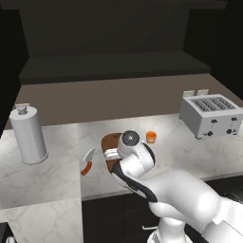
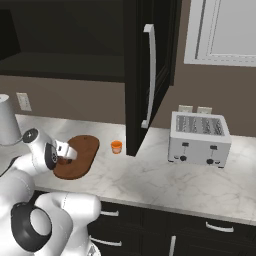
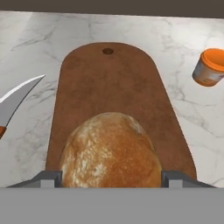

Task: Pick the bread, place it on the cutting board, pick the jam, place it on the counter, and close the cabinet.

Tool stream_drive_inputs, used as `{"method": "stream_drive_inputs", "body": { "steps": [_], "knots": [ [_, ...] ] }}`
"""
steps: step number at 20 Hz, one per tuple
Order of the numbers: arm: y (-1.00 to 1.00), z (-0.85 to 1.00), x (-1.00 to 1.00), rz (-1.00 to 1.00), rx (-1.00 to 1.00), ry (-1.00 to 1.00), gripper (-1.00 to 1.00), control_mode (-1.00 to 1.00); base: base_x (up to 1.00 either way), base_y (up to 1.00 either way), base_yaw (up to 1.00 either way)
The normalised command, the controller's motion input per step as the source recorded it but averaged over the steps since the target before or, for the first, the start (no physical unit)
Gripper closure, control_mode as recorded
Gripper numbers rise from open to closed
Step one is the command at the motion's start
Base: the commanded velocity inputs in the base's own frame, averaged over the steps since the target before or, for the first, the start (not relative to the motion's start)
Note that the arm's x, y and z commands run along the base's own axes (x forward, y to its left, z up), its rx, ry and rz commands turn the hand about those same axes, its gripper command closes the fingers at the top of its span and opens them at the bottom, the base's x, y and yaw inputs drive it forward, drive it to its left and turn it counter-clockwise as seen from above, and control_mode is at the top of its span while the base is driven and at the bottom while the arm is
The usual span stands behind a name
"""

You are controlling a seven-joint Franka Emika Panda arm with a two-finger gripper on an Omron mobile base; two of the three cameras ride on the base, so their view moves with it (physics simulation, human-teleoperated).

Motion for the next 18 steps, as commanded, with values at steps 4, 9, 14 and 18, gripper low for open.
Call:
{"method": "stream_drive_inputs", "body": {
  "steps": [4,9,14,18],
  "knots": [
    [0.0,-0.09,0.0,0.0,0.0,0.0,1.0,-1.0,0.0,0.0,0.0],
    [0.0,-0.05,0.0,0.0,0.0,0.01,1.0,-1.0,0.0,0.0,0.0],
    [0.0,-0.07,0.0,0.0,0.0,0.01,1.0,-1.0,0.0,0.0,0.0],
    [0.0,-0.12,0.0,0.0,0.0,0.0,1.0,-1.0,0.0,0.0,0.0]
  ]
}}
